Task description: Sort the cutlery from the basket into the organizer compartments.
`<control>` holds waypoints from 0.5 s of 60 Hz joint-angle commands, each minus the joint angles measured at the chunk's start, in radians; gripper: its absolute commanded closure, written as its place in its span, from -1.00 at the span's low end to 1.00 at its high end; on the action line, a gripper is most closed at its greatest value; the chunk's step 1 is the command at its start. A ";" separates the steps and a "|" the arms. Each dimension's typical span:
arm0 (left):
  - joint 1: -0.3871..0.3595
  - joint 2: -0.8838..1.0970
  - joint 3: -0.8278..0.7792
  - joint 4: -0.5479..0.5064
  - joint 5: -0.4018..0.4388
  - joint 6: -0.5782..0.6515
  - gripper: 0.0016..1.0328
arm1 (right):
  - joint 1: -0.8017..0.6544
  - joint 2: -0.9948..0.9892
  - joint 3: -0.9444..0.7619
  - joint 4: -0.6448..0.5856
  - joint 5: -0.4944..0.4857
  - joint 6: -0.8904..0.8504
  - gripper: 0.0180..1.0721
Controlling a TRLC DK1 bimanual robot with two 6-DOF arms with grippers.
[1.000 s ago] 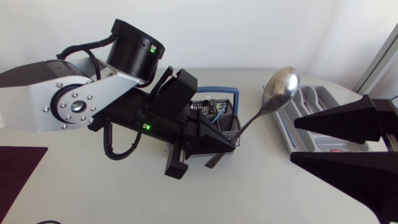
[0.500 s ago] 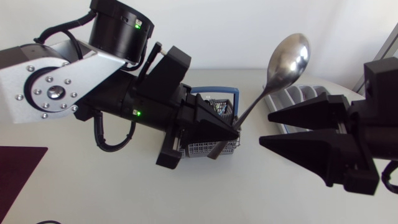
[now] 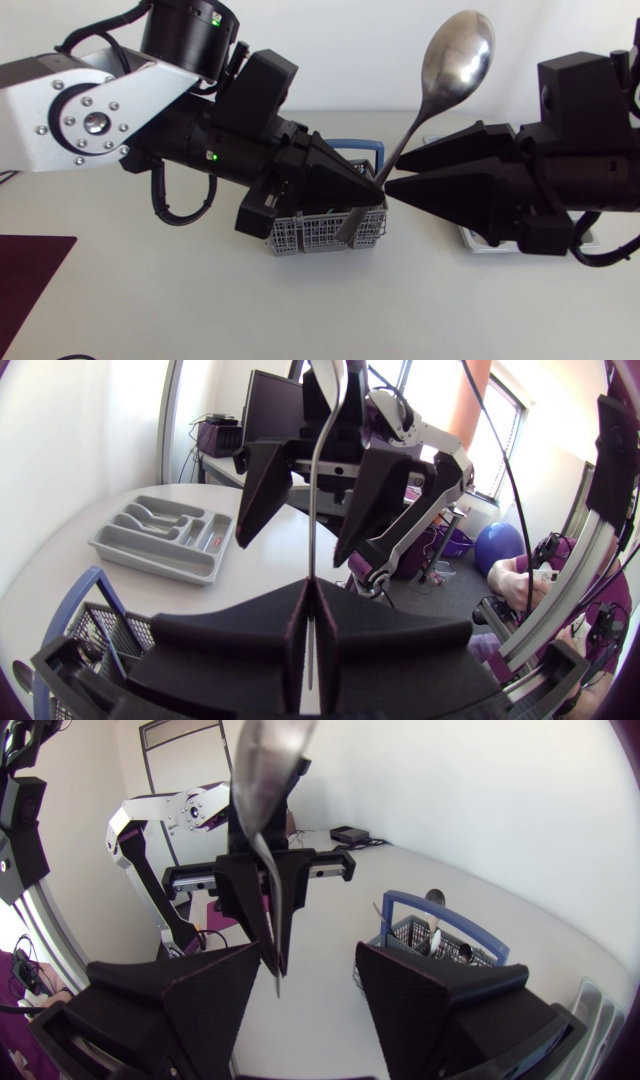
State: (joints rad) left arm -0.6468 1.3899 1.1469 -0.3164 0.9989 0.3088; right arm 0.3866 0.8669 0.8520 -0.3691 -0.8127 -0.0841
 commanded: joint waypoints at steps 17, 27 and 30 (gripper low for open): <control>0.024 0.055 0.054 0.008 0.058 -0.020 0.95 | 0.018 0.073 0.035 0.067 -0.029 0.032 0.11; 0.027 0.066 0.060 0.008 0.060 -0.019 0.95 | 0.018 0.095 0.035 0.090 -0.046 0.032 0.48; 0.027 0.069 0.062 0.008 0.061 -0.019 0.95 | 0.020 0.098 0.033 0.093 -0.048 0.032 0.61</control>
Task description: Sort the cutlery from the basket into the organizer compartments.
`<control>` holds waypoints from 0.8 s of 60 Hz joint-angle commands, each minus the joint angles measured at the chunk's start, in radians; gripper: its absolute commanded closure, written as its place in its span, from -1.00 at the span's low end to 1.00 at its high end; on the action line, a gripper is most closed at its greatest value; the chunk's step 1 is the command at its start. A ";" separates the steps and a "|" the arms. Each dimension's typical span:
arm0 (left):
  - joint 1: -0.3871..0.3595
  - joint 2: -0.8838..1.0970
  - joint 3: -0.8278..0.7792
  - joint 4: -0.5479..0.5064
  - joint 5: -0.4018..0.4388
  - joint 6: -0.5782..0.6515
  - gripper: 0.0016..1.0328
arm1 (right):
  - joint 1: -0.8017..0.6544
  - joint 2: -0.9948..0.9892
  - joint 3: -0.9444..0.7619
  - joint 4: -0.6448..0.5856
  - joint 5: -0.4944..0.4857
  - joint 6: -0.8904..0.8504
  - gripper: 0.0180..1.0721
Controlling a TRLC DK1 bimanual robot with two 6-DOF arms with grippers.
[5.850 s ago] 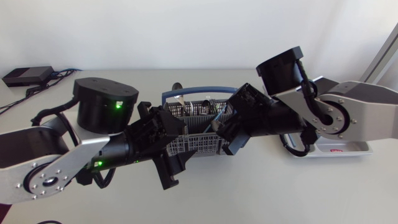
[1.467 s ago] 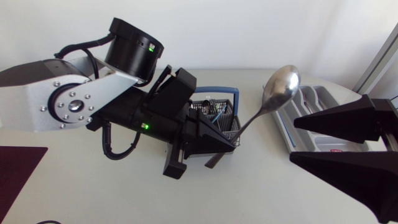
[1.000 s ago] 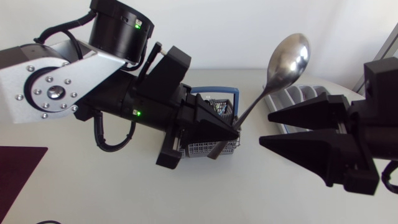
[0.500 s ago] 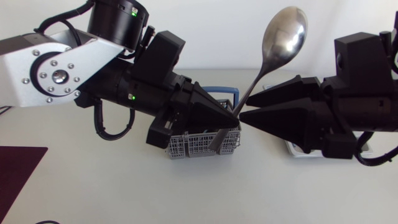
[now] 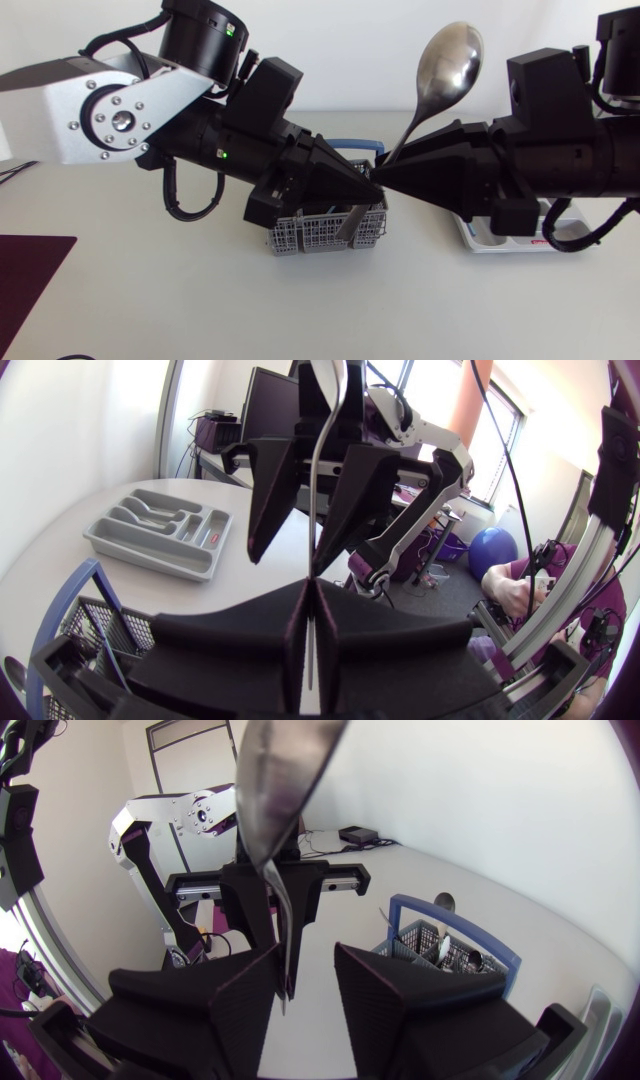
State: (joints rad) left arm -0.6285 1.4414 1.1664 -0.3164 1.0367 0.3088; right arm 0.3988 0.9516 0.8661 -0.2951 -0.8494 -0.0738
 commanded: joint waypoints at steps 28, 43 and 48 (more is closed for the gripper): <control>0.039 0.031 0.059 0.039 0.025 -0.097 0.11 | 0.014 -0.002 0.011 0.019 -0.046 0.051 0.88; 0.105 -0.009 0.096 0.050 -0.038 -0.158 -0.84 | -0.044 -0.037 0.021 -0.026 -0.039 0.063 0.88; 0.148 -0.033 0.095 0.050 -0.084 -0.162 -0.87 | -0.100 -0.050 0.031 -0.067 -0.027 0.055 0.88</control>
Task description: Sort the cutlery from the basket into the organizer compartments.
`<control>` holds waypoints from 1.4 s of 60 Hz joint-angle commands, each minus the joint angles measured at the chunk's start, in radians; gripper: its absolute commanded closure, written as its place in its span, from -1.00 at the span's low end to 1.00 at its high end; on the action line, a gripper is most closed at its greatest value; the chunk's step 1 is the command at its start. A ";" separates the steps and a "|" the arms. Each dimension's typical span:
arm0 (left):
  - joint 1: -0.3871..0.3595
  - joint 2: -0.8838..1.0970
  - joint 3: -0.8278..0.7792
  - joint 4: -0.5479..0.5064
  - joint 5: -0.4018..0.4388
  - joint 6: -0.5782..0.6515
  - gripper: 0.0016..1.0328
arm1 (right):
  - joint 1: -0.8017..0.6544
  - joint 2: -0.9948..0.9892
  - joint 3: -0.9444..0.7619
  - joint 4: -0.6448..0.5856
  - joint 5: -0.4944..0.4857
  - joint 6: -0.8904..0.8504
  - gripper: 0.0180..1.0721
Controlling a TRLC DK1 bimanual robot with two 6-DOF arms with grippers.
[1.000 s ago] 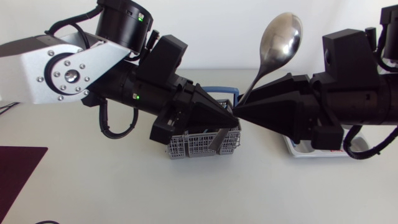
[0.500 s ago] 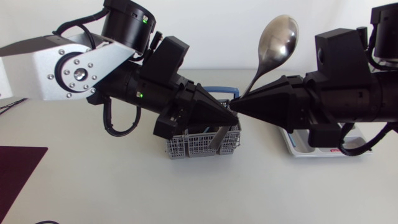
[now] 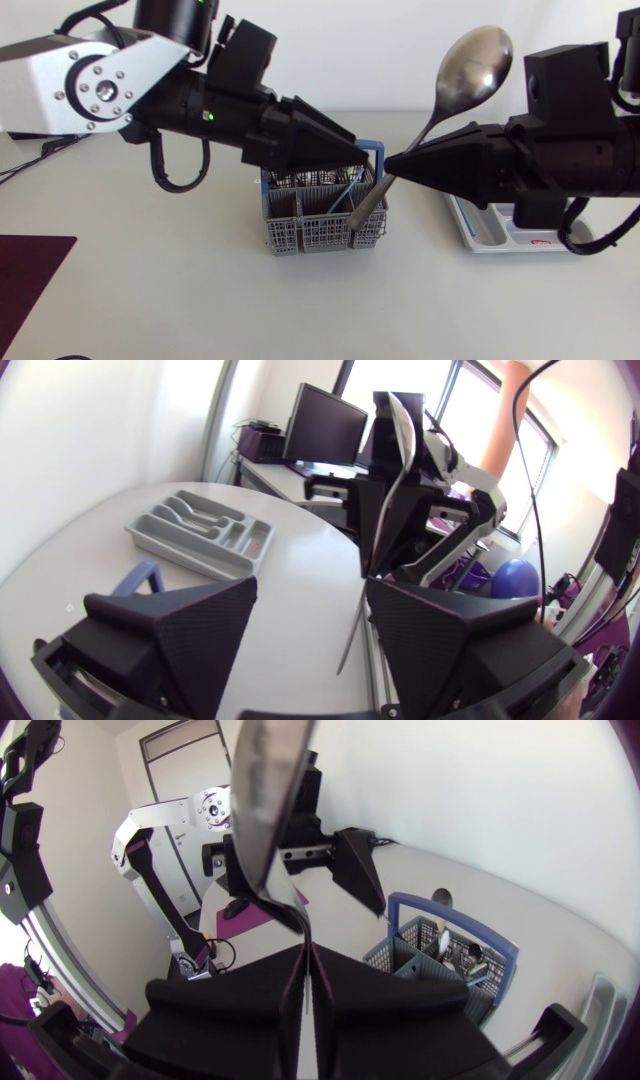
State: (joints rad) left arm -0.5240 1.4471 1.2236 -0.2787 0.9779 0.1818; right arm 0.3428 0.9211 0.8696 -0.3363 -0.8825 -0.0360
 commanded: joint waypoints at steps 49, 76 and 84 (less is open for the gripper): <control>-0.004 -0.310 -0.191 -0.089 -0.766 0.193 -0.87 | -0.465 0.536 0.342 -0.150 0.993 -0.185 0.88; -0.024 -0.378 -0.273 -0.060 -0.846 0.237 -0.87 | -0.490 0.955 0.577 -0.109 1.067 -0.116 0.88; -0.022 -0.381 -0.292 -0.053 -0.846 0.248 -0.87 | -0.490 1.035 0.631 -0.109 1.071 -0.097 0.88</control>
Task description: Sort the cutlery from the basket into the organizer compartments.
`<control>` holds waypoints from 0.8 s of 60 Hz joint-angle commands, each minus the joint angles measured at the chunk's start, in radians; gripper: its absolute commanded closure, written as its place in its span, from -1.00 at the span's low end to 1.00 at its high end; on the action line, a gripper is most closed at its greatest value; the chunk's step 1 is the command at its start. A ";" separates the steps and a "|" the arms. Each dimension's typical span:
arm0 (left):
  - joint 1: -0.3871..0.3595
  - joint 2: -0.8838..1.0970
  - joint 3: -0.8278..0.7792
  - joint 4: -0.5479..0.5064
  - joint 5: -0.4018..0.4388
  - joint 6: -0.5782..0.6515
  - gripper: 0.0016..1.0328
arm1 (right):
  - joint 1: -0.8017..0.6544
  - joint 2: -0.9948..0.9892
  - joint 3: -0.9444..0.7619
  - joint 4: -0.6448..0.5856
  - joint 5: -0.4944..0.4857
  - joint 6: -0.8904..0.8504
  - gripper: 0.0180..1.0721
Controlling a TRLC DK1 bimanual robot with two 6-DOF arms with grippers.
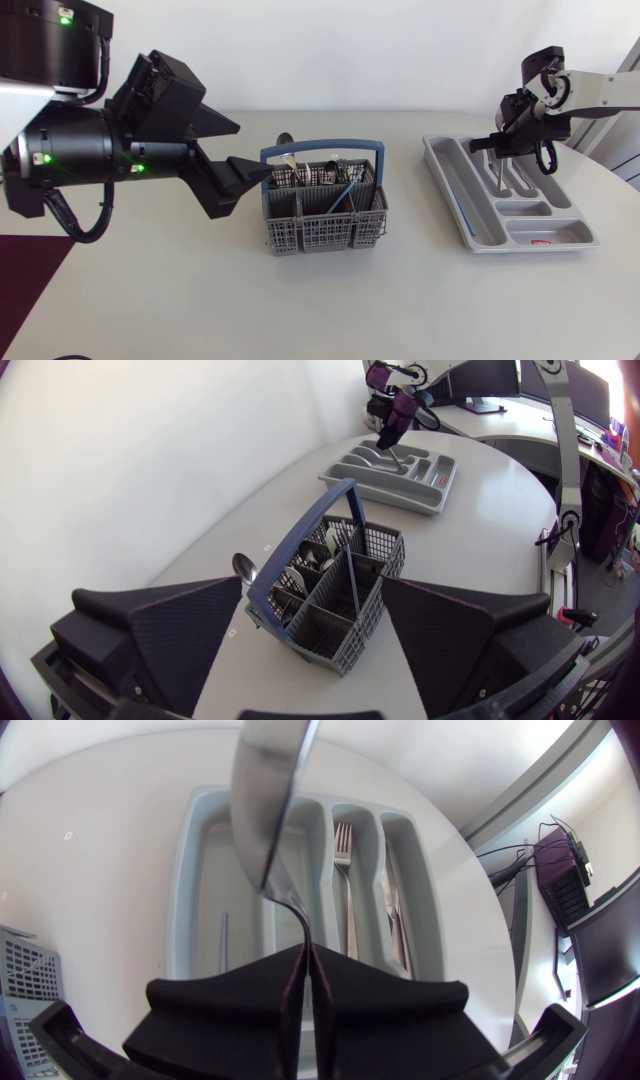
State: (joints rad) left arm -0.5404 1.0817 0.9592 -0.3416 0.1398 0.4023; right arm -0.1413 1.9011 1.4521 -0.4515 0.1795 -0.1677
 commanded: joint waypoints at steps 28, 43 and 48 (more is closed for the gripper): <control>-0.006 -0.022 -0.076 0.038 -0.019 0.049 -0.88 | 0.006 0.368 0.278 -0.016 0.126 0.069 0.88; -0.013 -0.020 -0.070 0.041 -0.029 0.049 -0.88 | 0.023 0.481 0.386 -0.026 0.201 0.068 0.85; -0.023 -0.020 -0.068 0.041 -0.037 0.050 -0.88 | 0.025 0.490 0.392 -0.024 0.199 0.069 0.78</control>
State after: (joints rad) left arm -0.5495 1.0733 0.9066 -0.3130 0.1139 0.4313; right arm -0.1253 2.3558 1.8183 -0.4667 0.3691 -0.1265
